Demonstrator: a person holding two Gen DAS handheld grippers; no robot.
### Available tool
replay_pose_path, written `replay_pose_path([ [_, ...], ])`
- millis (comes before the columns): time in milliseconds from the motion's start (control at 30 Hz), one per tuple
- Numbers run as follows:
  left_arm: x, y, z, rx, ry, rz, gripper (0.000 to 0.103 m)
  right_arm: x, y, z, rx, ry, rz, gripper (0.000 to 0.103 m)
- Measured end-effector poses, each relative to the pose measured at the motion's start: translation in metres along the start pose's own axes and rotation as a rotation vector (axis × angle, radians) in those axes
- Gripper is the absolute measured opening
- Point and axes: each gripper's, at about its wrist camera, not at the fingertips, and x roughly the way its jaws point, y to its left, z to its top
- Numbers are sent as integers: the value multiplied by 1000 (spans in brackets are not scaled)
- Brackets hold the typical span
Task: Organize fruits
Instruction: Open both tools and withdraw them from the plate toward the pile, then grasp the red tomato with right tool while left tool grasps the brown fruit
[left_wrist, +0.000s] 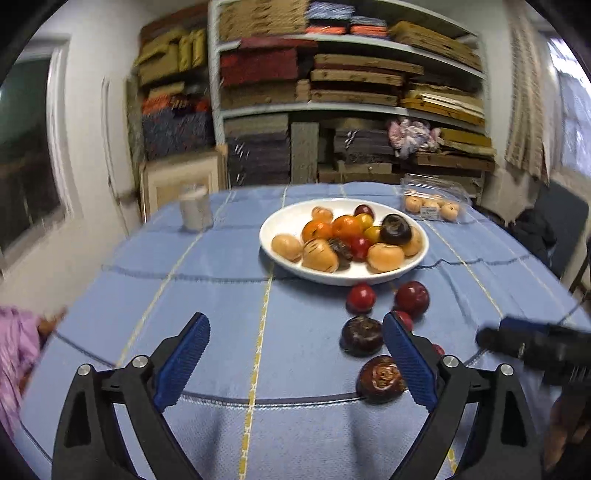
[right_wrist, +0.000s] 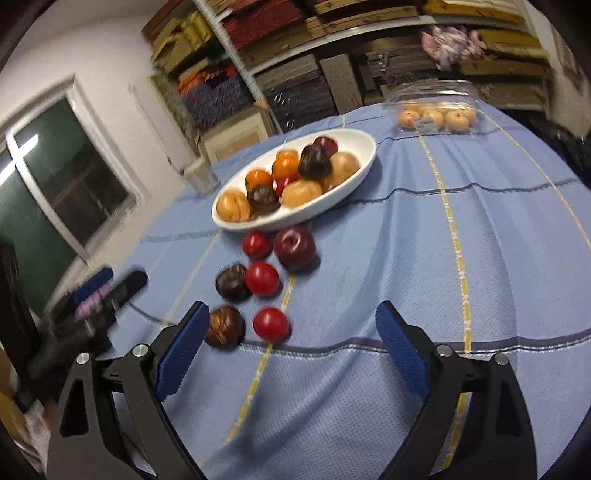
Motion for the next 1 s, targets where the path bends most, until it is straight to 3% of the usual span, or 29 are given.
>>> replay_pose_path([
  [267,12,40,0,-201,88,-71,95,11,28,-11,-197,-14,-128,87],
  [333,11,42,0,-205,88,-70,95,20,38,-13,-266,12,-158,75],
  [400,10,40,-1,-195,87,-68,95,34,47,-15,-317,71,-172,51],
  [467,10,37,-1,-181,90,-69,95,45,51,-14,-334,115,-173,46],
  [600,10,31,0,-152,88,-67,95,56,48,-10,-307,134,-159,45],
  [633,11,29,1,-147,89,-68,95,59,47,-9,-300,147,-152,42],
  [700,12,26,1,-136,94,-71,95,64,45,-8,-289,173,-132,26],
  [733,13,25,0,-131,99,-74,95,64,44,-7,-282,173,-123,26],
  [900,21,10,-5,-71,143,-108,95,45,32,0,-227,102,-86,25],
  [1000,23,-16,-11,36,147,-137,95,24,10,13,-123,35,-67,26],
])
